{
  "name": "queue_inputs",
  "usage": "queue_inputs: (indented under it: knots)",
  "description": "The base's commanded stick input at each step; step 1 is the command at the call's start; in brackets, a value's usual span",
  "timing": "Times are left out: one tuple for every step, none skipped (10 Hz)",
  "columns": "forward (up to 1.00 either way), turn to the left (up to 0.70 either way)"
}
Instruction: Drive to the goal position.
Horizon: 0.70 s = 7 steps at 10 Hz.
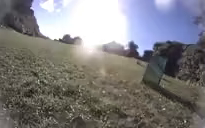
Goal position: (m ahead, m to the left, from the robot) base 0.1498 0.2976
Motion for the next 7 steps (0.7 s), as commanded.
queue_inputs:
  knots:
    - [0.50,-0.08]
    - [0.50,-0.30]
    - [0.50,-0.49]
    - [0.50,-0.27]
    - [0.50,-0.05]
    - [0.50,0.00]
    - [0.50,0.00]
